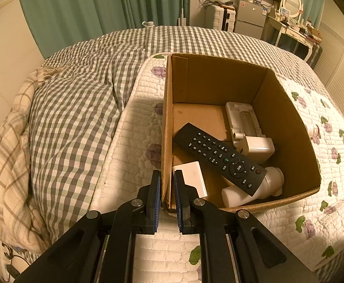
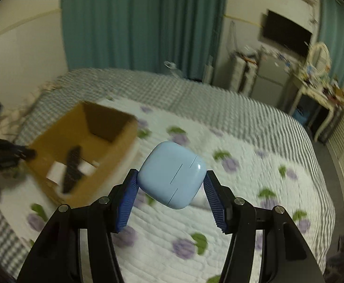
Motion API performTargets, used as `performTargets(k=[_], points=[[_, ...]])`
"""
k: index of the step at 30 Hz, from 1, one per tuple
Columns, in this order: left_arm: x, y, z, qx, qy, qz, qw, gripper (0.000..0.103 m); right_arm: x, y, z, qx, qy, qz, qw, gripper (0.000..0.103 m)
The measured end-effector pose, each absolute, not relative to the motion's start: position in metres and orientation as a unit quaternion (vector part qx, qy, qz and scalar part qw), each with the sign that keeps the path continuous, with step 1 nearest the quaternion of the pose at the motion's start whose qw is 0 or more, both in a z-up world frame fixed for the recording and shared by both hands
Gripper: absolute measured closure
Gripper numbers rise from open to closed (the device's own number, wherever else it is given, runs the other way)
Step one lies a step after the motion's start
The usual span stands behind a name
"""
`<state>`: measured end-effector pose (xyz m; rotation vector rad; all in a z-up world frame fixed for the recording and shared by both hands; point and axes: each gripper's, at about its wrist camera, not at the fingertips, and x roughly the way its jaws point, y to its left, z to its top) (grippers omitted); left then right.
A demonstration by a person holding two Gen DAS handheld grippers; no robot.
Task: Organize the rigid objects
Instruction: 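Lower the light blue earbud case into the box and release it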
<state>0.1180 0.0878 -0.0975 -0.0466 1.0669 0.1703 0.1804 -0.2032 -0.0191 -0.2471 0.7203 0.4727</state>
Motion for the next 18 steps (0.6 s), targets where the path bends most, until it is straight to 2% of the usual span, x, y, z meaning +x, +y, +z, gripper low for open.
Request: performTargets(k=[7, 18], points=[[0.118, 0.088, -0.098, -0.022, 0.507, 0.081, 0.858, 0.092, 0.17, -0.134, -0.002, -0.131, 0.33, 0.294, 0.888, 0.047], [0.117, 0.087, -0.098, -0.024, 0.506, 0.075, 0.859, 0.092, 0.175, -0.059, -0.035, -0.155, 0.353, 0.33, 0.862, 0.047]])
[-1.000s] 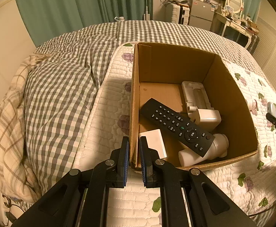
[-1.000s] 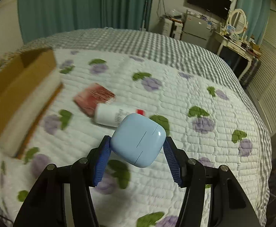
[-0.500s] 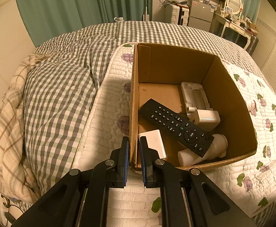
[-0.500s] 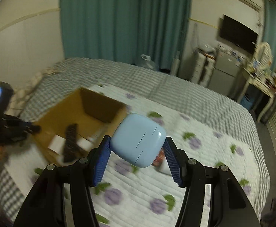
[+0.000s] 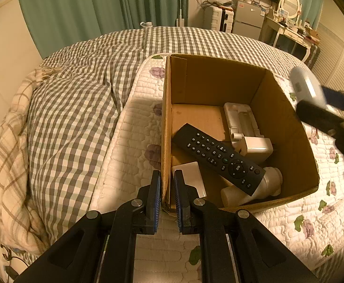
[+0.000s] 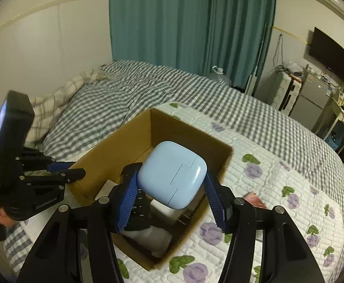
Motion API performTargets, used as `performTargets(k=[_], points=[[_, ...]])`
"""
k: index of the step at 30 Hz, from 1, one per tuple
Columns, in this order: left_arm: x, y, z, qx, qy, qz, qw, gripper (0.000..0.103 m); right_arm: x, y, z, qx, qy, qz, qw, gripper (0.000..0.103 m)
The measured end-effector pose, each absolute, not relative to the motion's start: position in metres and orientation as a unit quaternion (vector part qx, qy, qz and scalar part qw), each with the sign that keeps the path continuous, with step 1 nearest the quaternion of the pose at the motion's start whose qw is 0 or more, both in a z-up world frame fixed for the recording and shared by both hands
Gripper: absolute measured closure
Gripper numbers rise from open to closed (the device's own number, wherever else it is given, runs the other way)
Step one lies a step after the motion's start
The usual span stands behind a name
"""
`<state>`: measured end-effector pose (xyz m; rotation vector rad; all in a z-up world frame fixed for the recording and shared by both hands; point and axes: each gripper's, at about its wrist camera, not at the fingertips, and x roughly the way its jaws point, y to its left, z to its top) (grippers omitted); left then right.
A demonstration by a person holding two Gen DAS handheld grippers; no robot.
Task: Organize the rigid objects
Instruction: 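Lower the light blue earbud case into the box and release it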
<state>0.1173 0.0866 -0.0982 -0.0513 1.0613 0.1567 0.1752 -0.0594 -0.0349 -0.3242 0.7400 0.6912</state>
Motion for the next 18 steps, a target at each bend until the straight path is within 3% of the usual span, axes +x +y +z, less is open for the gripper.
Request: performTargets(k=[17, 18], points=[[0.117, 0.087, -0.097, -0.023, 0.506, 0.071, 0.859, 0.092, 0.182, -0.041, -0.077, -0.164, 0.387, 0.322, 0.848, 0.046], [0.116, 0.087, -0.096, -0.022, 0.506, 0.071, 0.859, 0.092, 0.182, -0.042, -0.077, -0.16, 0.386, 0.323, 0.849, 0.042]])
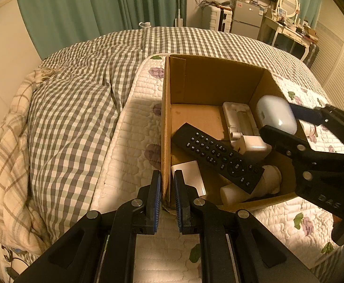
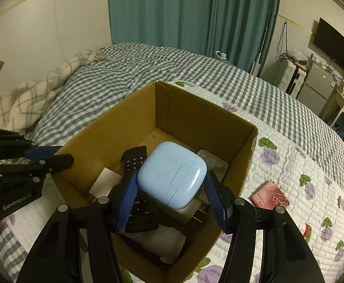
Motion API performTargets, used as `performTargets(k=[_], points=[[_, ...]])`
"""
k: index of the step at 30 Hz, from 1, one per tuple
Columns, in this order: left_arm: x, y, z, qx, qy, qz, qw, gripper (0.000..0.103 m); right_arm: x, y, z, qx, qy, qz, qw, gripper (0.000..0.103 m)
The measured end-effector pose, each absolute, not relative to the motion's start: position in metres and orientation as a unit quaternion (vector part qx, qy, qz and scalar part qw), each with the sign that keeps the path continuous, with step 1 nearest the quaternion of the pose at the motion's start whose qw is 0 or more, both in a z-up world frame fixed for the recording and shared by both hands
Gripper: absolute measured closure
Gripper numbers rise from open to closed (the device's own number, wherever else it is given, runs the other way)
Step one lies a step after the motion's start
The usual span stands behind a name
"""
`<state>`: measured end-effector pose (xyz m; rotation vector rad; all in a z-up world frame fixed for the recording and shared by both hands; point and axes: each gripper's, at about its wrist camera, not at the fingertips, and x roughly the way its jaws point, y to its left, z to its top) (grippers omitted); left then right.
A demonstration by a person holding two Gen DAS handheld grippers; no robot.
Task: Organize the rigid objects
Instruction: 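Lower the light blue earbud case into the box and release it, then grasp the white bottle with red cap using the right gripper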
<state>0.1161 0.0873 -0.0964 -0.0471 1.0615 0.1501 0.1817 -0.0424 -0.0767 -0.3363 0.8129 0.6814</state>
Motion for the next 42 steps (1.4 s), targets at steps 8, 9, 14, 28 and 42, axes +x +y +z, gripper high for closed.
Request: performTargets(k=[8, 9, 14, 28, 42], points=[[0.114, 0.085, -0.094, -0.019, 0.506, 0.077, 0.859, 0.092, 0.175, -0.08, -0.031, -0.135, 0.329, 0.312, 0.881, 0.015], [0.114, 0.086, -0.094, -0.019, 0.506, 0.077, 0.859, 0.092, 0.175, -0.087, -0.026, -0.134, 0.323, 0.307, 0.885, 0.013], [0.113, 0.086, -0.094, -0.019, 0.507, 0.082, 0.858, 0.092, 0.182, -0.138, 0.001, -0.126, 0.304, 0.265, 0.906, 0.009], [0.114, 0.083, -0.096, -0.009, 0.511, 0.099, 0.854, 0.092, 0.22, -0.293, -0.074, -0.123, 0.327, 0.084, 0.933, 0.009], [0.115, 0.08, -0.097, 0.0, 0.511, 0.111, 0.852, 0.092, 0.251, -0.303, -0.159, -0.076, 0.422, 0.103, 0.897, 0.009]])
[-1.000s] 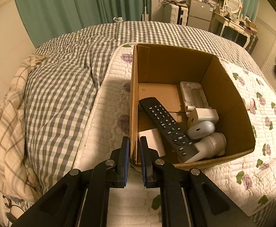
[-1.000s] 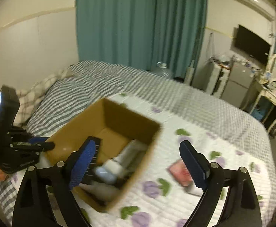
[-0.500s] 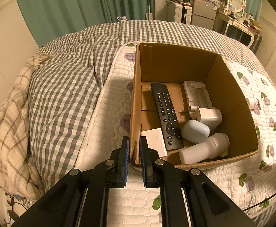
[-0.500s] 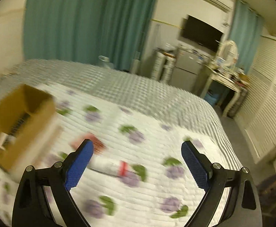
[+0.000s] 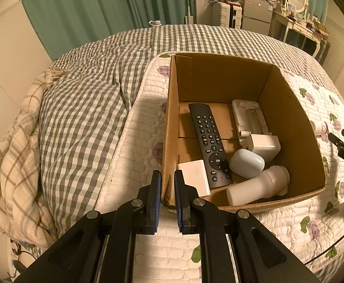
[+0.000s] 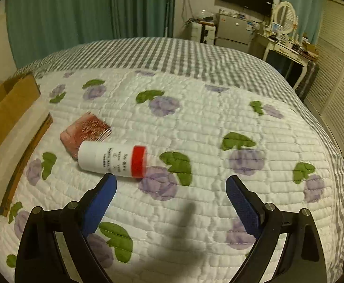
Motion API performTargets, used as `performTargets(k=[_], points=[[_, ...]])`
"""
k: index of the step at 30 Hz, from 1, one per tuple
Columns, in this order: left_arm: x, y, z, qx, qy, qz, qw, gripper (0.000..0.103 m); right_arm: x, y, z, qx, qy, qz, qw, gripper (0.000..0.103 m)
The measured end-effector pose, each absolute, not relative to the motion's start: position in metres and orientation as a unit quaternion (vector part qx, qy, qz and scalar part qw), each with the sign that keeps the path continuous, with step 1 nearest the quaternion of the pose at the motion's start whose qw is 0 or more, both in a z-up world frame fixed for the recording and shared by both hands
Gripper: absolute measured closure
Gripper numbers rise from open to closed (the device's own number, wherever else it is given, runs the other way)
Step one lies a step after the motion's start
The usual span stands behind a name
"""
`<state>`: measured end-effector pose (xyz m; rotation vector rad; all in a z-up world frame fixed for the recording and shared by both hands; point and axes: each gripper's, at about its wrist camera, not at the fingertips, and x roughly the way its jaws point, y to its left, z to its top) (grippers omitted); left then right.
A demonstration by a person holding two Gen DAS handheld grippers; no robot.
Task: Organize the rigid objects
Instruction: 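Grasp the white bottle with red cap using the right gripper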
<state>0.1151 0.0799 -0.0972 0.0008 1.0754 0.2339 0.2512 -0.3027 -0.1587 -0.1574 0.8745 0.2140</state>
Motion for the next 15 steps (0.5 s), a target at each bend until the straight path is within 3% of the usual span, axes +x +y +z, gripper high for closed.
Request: performTargets(k=[15], points=[[0.115, 0.08, -0.097, 0.001, 0.512, 0.112, 0.852, 0.092, 0.269, -0.251, -0.176, -0.048, 0.433, 0.138, 0.889, 0.009]])
